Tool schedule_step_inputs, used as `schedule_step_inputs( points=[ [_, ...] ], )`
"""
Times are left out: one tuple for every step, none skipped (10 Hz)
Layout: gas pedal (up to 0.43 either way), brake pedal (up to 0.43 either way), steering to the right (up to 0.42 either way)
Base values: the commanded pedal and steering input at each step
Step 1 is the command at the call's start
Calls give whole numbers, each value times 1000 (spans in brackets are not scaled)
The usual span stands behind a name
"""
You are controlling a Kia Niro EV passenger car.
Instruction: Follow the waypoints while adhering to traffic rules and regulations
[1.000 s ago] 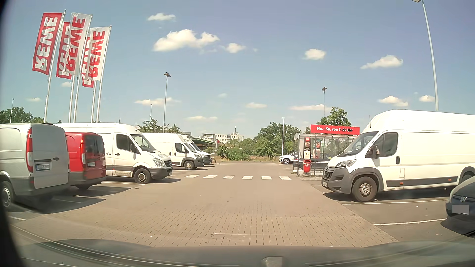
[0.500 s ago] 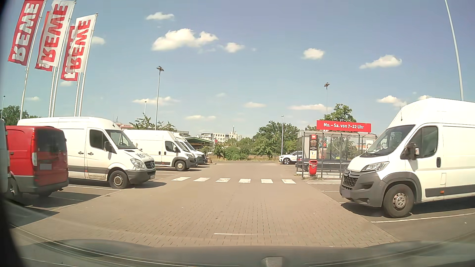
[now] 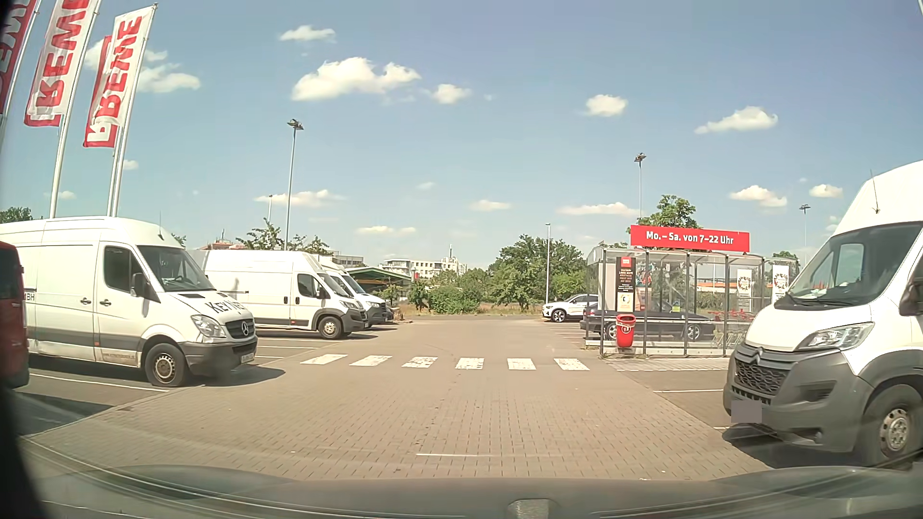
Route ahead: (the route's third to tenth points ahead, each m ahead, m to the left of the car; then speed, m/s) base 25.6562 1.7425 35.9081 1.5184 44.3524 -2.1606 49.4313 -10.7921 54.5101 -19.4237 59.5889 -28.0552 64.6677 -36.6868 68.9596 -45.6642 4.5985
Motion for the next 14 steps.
schedule_step_inputs(
  points=[
    [0, 30, 10],
    [0, 30, 10],
    [0, 30, 10],
    [0, 30, 10],
    [0, 30, 10],
    [0, 30, 9],
    [0, 30, 8],
    [0, 30, 7],
    [0, 30, 8],
    [0, 30, 8],
    [0, 30, 9],
    [0, 30, 10],
    [0, 30, 10],
    [0, 30, 10]
  ],
)
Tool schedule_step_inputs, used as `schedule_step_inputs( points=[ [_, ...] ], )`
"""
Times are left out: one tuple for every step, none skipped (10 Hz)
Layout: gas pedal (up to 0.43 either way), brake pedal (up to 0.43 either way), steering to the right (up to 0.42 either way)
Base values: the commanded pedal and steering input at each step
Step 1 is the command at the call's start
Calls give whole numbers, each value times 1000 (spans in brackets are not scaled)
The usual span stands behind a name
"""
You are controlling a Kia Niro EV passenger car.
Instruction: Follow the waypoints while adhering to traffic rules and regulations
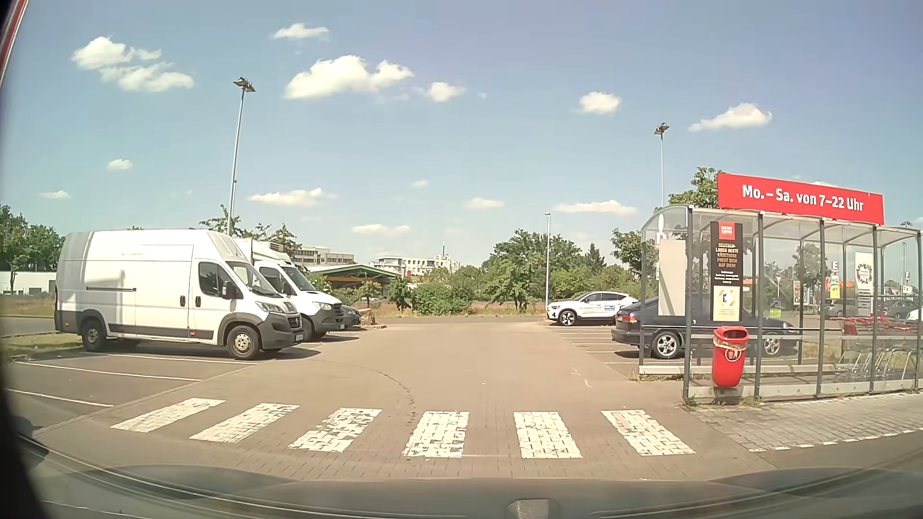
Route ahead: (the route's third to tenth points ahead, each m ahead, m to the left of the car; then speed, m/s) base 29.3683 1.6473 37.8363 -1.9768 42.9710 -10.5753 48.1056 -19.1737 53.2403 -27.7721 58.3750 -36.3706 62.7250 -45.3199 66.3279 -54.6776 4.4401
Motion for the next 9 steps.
schedule_step_inputs(
  points=[
    [0, 30, 9],
    [0, 30, 9],
    [0, 30, 9],
    [0, 30, 9],
    [0, 30, 8],
    [0, 30, 7],
    [0, 30, 7],
    [0, 30, 6],
    [0, 30, 6]
  ],
)
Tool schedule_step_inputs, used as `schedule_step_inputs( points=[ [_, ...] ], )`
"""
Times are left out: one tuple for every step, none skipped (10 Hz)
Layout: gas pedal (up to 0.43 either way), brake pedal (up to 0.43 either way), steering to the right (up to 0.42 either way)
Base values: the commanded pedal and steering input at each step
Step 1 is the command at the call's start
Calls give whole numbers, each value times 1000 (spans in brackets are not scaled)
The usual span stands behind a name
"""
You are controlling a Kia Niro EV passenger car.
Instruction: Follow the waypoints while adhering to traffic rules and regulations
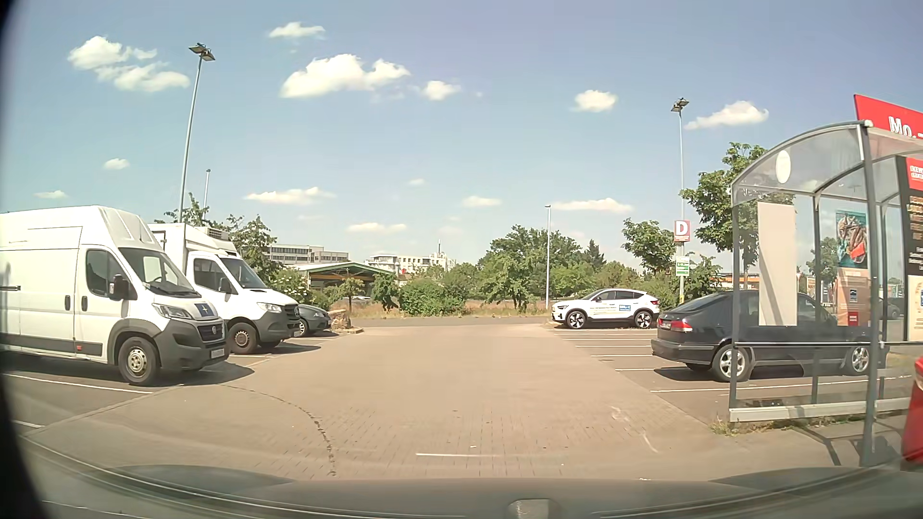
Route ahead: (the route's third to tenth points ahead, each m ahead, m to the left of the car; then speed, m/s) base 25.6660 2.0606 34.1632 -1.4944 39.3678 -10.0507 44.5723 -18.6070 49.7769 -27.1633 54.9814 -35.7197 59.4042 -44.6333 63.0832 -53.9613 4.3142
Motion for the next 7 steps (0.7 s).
schedule_step_inputs(
  points=[
    [0, 30, 6],
    [0, 30, 6],
    [0, 30, 6],
    [0, 30, 6],
    [0, 30, 6],
    [0, 30, 5],
    [0, 30, 6]
  ],
)
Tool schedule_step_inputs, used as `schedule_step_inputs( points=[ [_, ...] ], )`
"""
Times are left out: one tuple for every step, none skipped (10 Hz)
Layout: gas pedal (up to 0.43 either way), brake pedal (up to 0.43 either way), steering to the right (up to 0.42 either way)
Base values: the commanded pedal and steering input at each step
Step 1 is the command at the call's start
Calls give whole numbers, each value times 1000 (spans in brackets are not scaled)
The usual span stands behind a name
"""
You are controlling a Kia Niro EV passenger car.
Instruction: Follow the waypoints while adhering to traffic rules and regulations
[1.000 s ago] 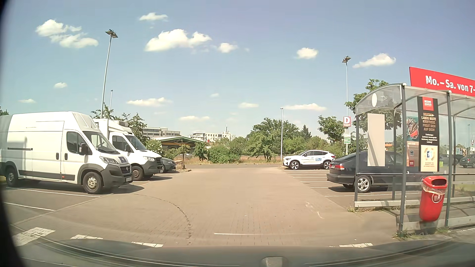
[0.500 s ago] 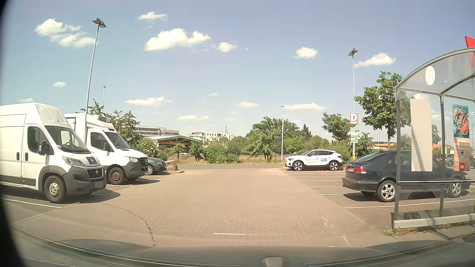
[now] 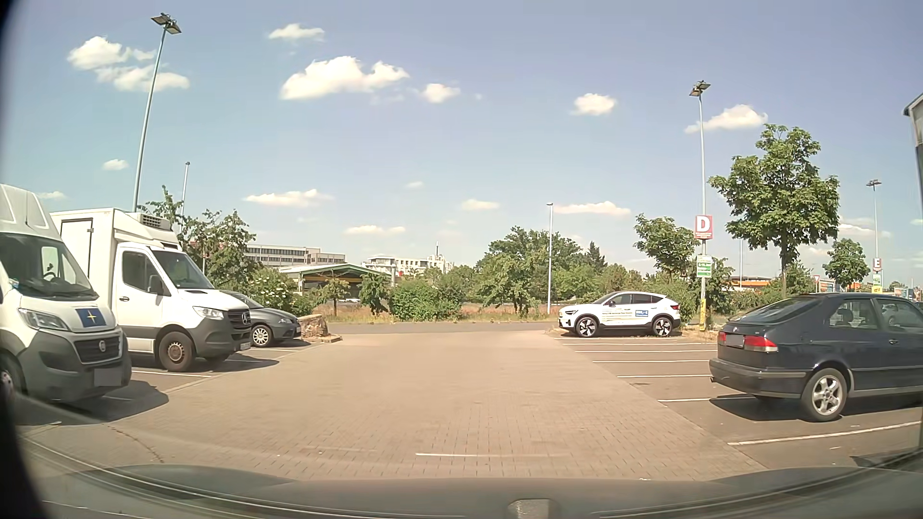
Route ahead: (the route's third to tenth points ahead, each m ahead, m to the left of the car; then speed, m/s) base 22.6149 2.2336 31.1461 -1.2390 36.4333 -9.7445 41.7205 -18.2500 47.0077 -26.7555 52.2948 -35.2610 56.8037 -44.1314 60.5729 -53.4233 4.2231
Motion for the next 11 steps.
schedule_step_inputs(
  points=[
    [0, 30, 5],
    [0, 30, 5],
    [0, 30, 4],
    [0, 30, 3],
    [0, 30, 3],
    [0, 30, 2],
    [0, 30, 1],
    [0, 30, 0],
    [0, 30, -1],
    [0, 30, -1],
    [0, 30, -1]
  ],
)
